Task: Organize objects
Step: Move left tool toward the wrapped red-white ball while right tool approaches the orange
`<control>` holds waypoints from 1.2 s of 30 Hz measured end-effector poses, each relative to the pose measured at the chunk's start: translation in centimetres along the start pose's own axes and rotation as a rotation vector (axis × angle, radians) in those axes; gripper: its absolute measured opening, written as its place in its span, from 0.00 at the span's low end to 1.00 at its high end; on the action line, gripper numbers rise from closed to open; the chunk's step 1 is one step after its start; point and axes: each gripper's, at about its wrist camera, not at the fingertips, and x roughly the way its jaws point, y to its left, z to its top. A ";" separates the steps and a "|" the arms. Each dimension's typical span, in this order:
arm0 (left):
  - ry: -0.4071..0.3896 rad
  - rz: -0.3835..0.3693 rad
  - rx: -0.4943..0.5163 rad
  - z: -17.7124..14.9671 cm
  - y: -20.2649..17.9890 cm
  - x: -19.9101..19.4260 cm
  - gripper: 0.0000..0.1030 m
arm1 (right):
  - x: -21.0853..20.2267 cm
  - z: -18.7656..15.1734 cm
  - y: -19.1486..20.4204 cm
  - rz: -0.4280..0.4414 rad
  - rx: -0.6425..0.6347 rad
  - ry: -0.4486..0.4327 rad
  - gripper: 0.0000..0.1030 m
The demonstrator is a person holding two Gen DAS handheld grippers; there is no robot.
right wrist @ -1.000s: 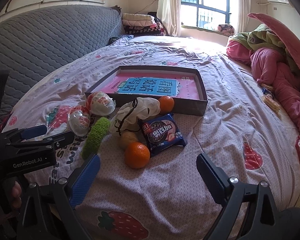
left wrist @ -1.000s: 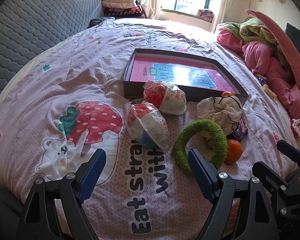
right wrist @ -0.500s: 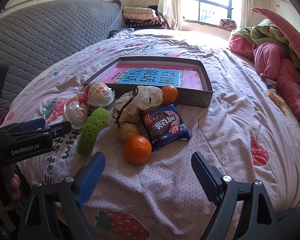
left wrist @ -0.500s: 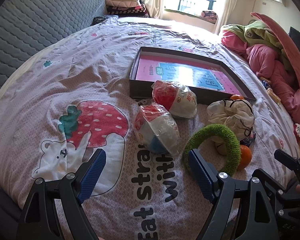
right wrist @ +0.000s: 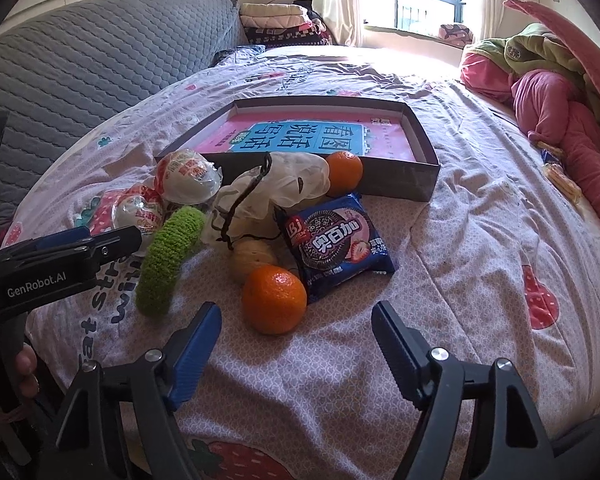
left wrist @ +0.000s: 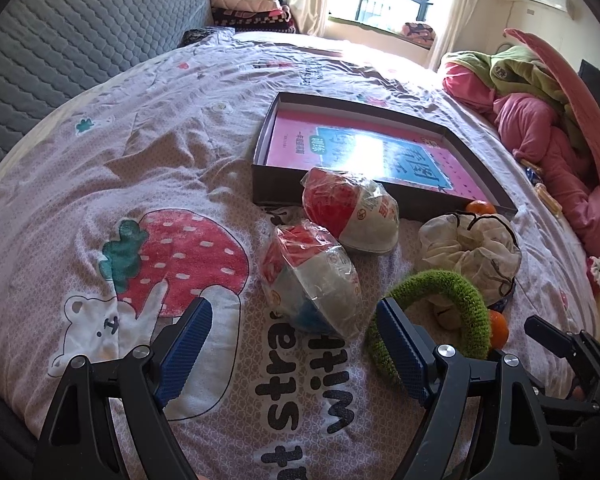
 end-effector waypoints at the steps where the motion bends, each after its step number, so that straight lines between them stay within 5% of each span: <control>1: -0.003 0.002 -0.001 0.1 0.0 0.1 0.82 | 0.2 0.0 0.1 -0.002 -0.002 0.003 0.69; 23: 0.028 0.044 -0.035 1.0 0.2 3.2 0.82 | 1.8 -0.2 1.7 -0.001 -0.090 0.003 0.43; 36: 0.020 -0.043 -0.063 1.1 0.6 3.6 0.82 | 1.9 -0.4 1.8 0.004 -0.108 -0.007 0.38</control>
